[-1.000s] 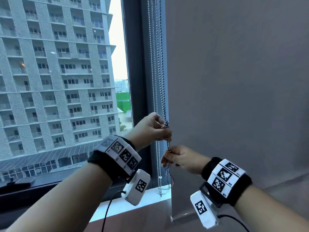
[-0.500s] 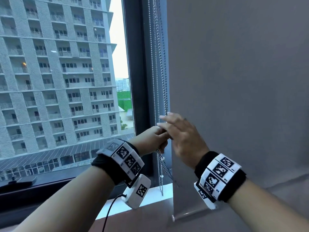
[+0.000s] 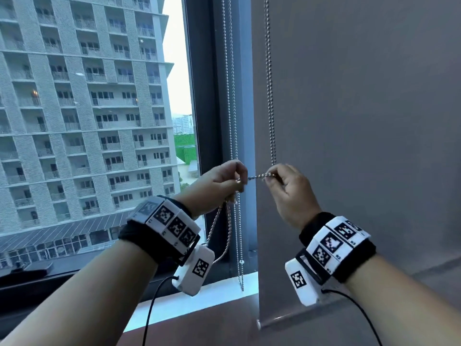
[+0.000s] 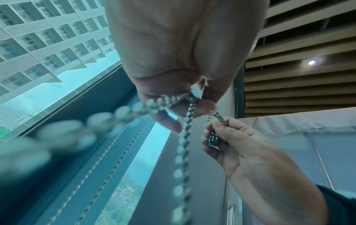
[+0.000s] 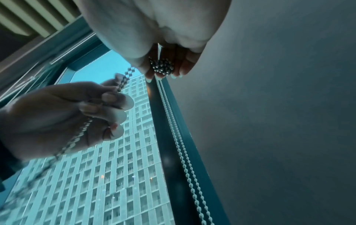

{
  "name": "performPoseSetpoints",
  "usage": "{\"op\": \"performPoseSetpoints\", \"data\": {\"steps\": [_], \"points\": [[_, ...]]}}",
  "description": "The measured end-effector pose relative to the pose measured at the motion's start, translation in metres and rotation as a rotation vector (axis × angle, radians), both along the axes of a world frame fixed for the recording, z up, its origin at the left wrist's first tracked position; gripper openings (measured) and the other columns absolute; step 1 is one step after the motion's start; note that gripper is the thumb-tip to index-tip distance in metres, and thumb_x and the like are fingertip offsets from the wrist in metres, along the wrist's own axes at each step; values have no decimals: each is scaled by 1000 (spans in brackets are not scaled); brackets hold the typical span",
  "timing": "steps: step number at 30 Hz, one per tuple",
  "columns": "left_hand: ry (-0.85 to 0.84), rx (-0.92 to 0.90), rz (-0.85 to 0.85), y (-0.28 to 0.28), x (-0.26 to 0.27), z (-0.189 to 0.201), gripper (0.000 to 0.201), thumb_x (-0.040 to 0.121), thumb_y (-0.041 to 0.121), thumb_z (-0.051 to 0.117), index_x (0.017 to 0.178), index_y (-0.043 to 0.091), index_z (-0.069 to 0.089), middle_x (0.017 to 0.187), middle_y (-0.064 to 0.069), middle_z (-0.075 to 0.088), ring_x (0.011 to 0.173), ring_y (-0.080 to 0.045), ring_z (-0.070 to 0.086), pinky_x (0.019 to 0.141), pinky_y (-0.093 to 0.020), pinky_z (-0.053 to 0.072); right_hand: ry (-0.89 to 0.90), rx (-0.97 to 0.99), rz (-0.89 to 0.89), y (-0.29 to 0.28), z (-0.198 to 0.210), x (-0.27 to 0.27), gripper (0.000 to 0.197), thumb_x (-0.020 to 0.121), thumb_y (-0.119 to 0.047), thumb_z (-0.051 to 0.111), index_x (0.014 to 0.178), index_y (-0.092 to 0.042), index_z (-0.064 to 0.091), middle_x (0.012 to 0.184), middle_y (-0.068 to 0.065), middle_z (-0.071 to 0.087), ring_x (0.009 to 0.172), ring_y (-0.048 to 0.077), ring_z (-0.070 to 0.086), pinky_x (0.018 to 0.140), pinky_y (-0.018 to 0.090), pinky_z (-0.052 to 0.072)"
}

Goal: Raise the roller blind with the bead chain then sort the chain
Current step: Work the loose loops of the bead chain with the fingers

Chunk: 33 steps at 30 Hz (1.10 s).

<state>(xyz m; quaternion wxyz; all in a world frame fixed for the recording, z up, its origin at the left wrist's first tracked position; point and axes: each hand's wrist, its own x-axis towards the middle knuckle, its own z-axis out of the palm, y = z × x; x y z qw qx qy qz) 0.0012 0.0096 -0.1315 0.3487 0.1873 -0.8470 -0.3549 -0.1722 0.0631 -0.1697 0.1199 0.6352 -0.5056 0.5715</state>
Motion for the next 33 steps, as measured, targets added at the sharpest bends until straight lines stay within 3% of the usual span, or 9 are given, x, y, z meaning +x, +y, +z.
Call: {"op": "performPoseSetpoints", "data": {"steps": [3, 5, 7, 9, 14, 19, 26, 29, 33], "points": [[-45, -215, 83, -1, -3, 6, 34, 73, 7, 43, 61, 31, 64, 79, -7, 58, 67, -22, 56, 63, -29, 46, -221, 41, 148, 3, 4, 4, 17, 91, -12, 47, 78, -8, 57, 68, 10, 54, 65, 16, 47, 62, 27, 39], [-92, -352, 140, -3, -6, 5, 40, 78, 6, 46, 65, 36, 68, 86, -3, 57, 78, -27, 58, 73, -37, 48, -334, 58, 233, 5, 8, 9, 19, 92, -8, 45, 75, -8, 55, 69, 9, 53, 67, 16, 47, 64, 21, 40], [-75, -407, 197, -5, -9, 6, 39, 82, 2, 46, 73, 30, 71, 85, 4, 54, 76, -23, 58, 71, -37, 48, -461, 65, 338, 7, 11, 15, 24, 93, -5, 43, 71, -10, 52, 67, 5, 51, 65, 14, 47, 67, 21, 41], [-46, -436, 241, -2, -14, 6, 35, 84, 0, 45, 82, 21, 74, 83, 8, 52, 71, -14, 55, 65, -27, 45, -628, 91, 460, 9, 14, 19, 29, 95, -6, 40, 69, -12, 49, 64, 1, 50, 59, 10, 49, 66, 23, 45], [-30, -526, 317, 5, -25, 5, 27, 87, 7, 49, 102, 12, 71, 97, 3, 52, 87, -11, 53, 84, -20, 39, -956, 207, 687, 12, 17, 19, 25, 96, -12, 40, 75, -17, 53, 60, -4, 54, 61, 13, 58, 64, 29, 48], [38, -395, 249, 6, -32, 2, 19, 90, 18, 57, 96, 5, 68, 92, -6, 57, 79, -14, 53, 76, -24, 41, -1168, 203, 760, 9, 14, 16, 16, 92, -6, 48, 87, -21, 46, 61, -4, 66, 63, 11, 60, 71, 28, 46], [201, -150, 211, 13, -39, 3, 20, 83, 18, 68, 86, -1, 63, 76, -9, 63, 60, -7, 60, 63, -21, 50, -1038, 192, 693, 9, 14, 23, 25, 92, -2, 49, 89, -22, 35, 81, 5, 60, 64, 16, 61, 62, 28, 50], [188, -79, 203, 15, -40, 4, 23, 81, 17, 71, 86, -3, 62, 75, -14, 65, 65, -17, 61, 65, -30, 52, -1000, 199, 692, 9, 11, 26, 28, 92, 3, 46, 87, -22, 33, 78, 3, 58, 58, 11, 63, 61, 28, 53], [91, -145, 264, 12, -37, 3, 28, 87, 24, 62, 85, -4, 61, 77, -9, 59, 63, -10, 51, 65, -26, 42, -799, 138, 483, 10, 8, 22, 31, 88, 2, 54, 78, -23, 38, 69, -1, 52, 63, 14, 56, 61, 27, 46]]}}
